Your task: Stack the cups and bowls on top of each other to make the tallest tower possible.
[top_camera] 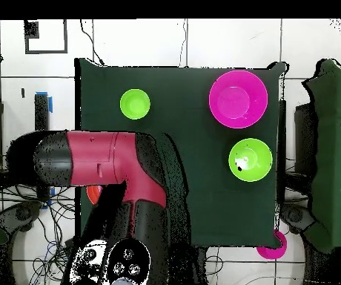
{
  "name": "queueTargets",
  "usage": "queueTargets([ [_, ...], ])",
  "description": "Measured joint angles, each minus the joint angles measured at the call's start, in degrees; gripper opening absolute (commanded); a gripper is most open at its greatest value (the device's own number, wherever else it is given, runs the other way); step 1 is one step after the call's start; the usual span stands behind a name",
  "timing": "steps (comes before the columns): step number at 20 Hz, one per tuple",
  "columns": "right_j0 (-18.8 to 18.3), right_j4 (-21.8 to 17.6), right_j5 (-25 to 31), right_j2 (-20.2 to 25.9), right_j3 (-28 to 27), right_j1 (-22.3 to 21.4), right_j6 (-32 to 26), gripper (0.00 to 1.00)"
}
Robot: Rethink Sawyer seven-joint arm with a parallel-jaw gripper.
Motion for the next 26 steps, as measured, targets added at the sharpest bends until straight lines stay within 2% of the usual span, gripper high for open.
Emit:
queueTargets([
  [9,1.8,2.6,0.3,-0.1,0.8,-3.7,0.0,0.00],
  [26,2.2,2.9,0.3,-0.7,6.3,-6.9,0.0,0.00],
])
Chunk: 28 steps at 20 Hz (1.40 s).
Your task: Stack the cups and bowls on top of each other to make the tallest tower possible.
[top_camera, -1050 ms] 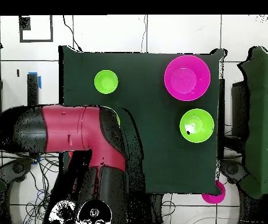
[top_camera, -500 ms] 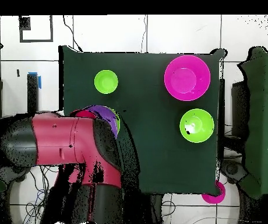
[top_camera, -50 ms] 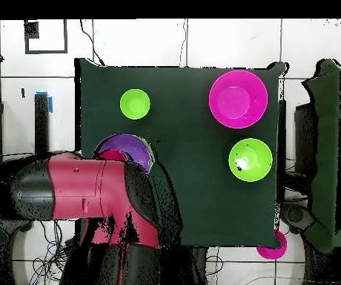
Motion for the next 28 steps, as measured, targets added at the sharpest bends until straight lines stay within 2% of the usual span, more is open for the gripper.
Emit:
queueTargets([
  [9,-0.1,-0.1,-1.1,0.0,1.0,0.0,0.0,0.00],
  [28,-1.1,-0.6,-7.5,0.0,2.7,0.6,0.0,0.00],
])
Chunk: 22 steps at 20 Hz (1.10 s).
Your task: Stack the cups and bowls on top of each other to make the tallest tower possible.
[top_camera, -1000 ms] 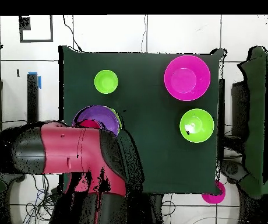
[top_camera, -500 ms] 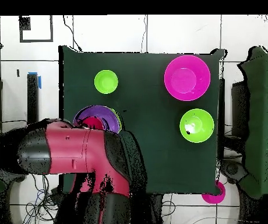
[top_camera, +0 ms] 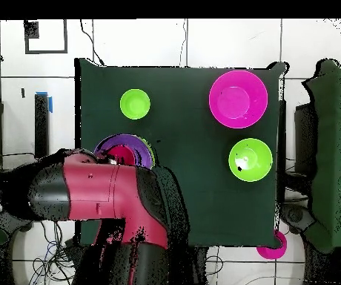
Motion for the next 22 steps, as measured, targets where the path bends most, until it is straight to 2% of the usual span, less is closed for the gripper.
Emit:
queueTargets([
  [12,-0.5,0.0,-3.0,0.0,0.6,3.0,0.0,0.00],
  [22,-0.8,-0.2,-3.3,0.0,2.4,3.4,0.0,0.00],
])
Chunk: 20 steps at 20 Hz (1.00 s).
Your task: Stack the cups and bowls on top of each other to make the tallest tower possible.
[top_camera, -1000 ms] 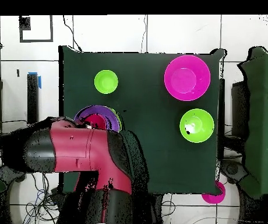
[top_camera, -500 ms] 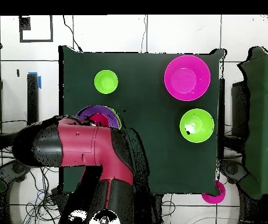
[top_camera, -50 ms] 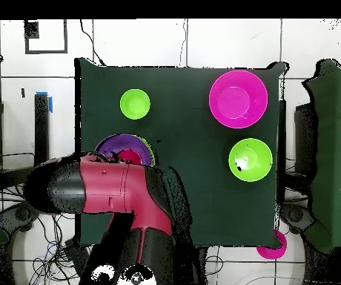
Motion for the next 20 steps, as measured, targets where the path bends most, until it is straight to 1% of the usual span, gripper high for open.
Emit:
queueTargets([
  [20,0.0,0.0,0.0,0.1,1.4,0.0,0.0,0.00],
])
